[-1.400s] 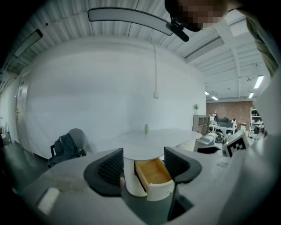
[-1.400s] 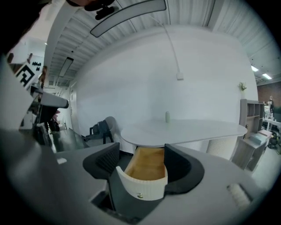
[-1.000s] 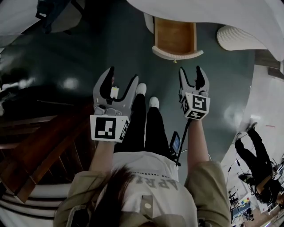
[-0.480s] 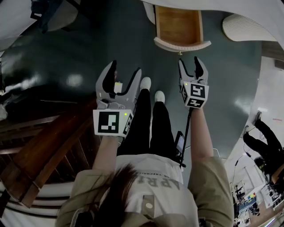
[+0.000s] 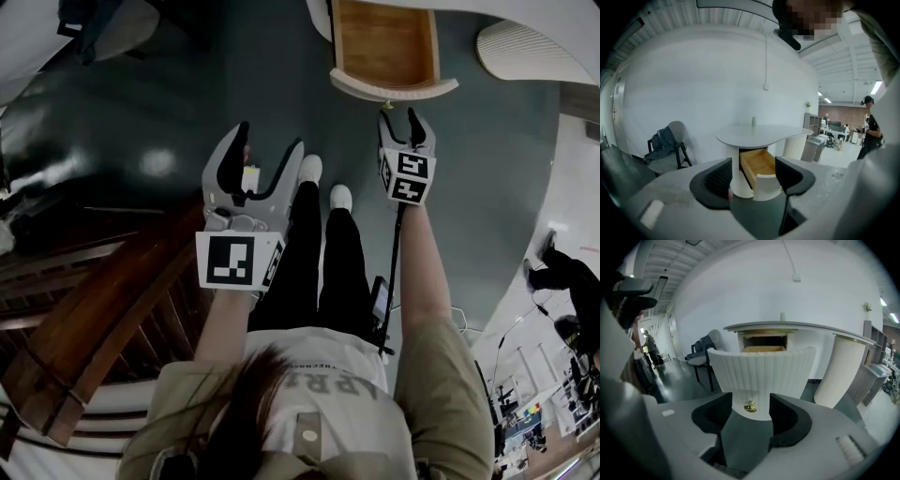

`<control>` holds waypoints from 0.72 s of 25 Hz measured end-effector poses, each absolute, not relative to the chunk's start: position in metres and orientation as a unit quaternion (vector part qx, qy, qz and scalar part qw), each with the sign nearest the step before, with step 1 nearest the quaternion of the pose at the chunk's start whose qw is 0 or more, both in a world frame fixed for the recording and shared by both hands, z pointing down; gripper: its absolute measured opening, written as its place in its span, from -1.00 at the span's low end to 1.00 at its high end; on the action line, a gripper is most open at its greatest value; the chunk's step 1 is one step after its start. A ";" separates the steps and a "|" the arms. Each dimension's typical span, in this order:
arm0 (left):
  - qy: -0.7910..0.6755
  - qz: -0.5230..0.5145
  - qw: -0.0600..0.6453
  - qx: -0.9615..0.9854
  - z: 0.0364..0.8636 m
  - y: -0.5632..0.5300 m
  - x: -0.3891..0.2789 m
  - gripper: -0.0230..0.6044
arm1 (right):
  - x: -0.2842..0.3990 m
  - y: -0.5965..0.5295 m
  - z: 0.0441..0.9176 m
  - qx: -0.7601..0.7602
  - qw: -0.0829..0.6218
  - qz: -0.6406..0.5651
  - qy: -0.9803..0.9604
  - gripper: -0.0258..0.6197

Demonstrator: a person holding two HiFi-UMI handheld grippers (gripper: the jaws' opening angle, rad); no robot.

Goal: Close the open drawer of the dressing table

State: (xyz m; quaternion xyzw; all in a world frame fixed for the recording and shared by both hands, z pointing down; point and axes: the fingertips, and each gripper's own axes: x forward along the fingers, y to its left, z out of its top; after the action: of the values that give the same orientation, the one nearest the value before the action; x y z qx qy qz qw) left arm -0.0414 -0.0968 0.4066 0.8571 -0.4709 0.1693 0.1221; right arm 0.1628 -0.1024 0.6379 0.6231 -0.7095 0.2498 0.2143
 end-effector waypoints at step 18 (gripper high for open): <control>-0.468 0.169 0.127 0.858 0.422 -0.110 -0.040 0.04 | 0.157 -0.108 0.691 0.613 0.258 0.282 -0.692 -0.34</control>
State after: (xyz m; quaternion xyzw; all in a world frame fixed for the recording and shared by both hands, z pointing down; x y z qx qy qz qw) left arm -0.0403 -0.1105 0.4217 0.8580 -0.4683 0.1689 0.1267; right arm 0.1574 -0.1077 0.6913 0.6128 -0.6920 0.2816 0.2576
